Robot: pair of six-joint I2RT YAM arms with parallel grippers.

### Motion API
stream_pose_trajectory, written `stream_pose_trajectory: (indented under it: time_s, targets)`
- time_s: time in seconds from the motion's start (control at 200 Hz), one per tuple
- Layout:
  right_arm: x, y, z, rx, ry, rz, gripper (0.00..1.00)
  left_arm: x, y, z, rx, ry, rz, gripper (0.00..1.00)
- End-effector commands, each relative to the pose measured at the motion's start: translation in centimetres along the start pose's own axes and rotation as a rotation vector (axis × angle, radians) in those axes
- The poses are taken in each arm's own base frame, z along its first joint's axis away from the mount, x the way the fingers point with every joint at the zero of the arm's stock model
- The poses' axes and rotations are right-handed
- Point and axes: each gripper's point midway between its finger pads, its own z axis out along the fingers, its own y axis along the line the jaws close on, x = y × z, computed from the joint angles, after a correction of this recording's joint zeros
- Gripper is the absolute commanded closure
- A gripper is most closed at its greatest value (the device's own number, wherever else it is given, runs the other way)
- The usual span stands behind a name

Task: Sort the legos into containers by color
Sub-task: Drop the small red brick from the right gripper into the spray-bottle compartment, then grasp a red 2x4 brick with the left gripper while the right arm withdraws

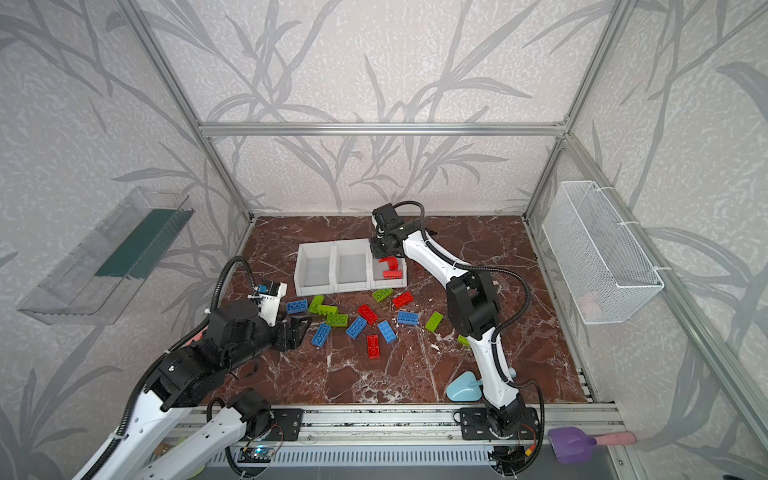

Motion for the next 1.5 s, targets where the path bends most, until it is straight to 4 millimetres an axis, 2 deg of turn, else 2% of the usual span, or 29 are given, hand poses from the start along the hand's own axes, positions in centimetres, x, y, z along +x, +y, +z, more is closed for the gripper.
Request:
stream_pose_trajectory:
  time_s: [0.0, 0.165, 0.34, 0.46, 0.57, 0.645, 0.685, 0.735, 0.745, 0.795, 0.9, 0.98, 1.089, 1.214, 1.364, 1.494]
  targets:
    - [-0.6, -0.1, 0.2, 0.011, -0.006, 0.001, 0.59, 0.2, 0.3, 0.3, -0.017, 0.003, 0.012, 0.22]
    - [-1.1, -0.3, 0.1, 0.013, -0.016, 0.000, 0.44, 0.4, 0.3, 0.5, -0.018, 0.016, 0.015, 0.21]
    - [-1.1, 0.0, -1.4, 0.001, -0.023, -0.016, 0.41, 0.5, -0.3, 0.7, 0.018, 0.031, 0.031, 0.15]
    - [-0.8, 0.3, -3.7, -0.021, -0.048, -0.032, 0.39, 0.5, -0.5, 0.8, 0.026, 0.034, 0.037, 0.13]
    - [0.4, 0.7, -6.6, -0.058, -0.088, -0.063, 0.36, 0.5, -0.3, 1.1, 0.013, 0.046, 0.047, 0.11]
    - [1.8, 0.9, -8.5, -0.085, -0.113, -0.081, 0.33, 0.3, -0.3, 1.1, 0.003, 0.055, 0.061, 0.10]
    - [2.2, 1.2, -10.2, -0.107, -0.142, -0.086, 0.32, 0.1, -0.3, 1.2, -0.003, 0.060, 0.062, 0.10]
    - [3.7, 1.3, -11.1, -0.131, -0.147, -0.078, 0.31, -0.1, -0.5, 1.4, 0.003, 0.069, 0.058, 0.09]
    - [3.6, 1.4, -11.9, -0.139, -0.165, -0.078, 0.31, -0.1, -0.6, 1.5, 0.005, 0.073, 0.058, 0.09]
    - [5.0, 1.6, -13.4, -0.166, -0.182, -0.067, 0.29, -0.1, -0.9, 1.8, 0.014, 0.092, 0.060, 0.09]
    - [7.8, 1.3, -15.8, -0.201, -0.227, -0.036, 0.24, 0.1, -0.7, 2.6, -0.013, 0.159, 0.080, 0.09]
    - [10.2, 1.2, -16.9, -0.232, -0.250, 0.002, 0.19, 0.2, -0.7, 3.1, -0.029, 0.205, 0.095, 0.09]
    - [13.6, 1.1, -17.3, -0.291, -0.257, 0.060, 0.10, -0.1, -0.8, 4.1, -0.037, 0.222, 0.095, 0.09]
    - [16.3, 1.1, -17.3, -0.351, -0.278, 0.127, 0.05, 0.0, -1.0, 5.6, -0.040, 0.249, 0.098, 0.09]
    - [18.1, 0.7, -16.8, -0.361, -0.279, 0.160, 0.00, 0.2, -1.7, 7.8, -0.015, 0.291, 0.093, 0.09]
    - [19.0, 0.0, -16.5, -0.355, -0.331, 0.194, 0.00, 0.3, -2.4, 10.1, 0.004, 0.344, 0.118, 0.09]
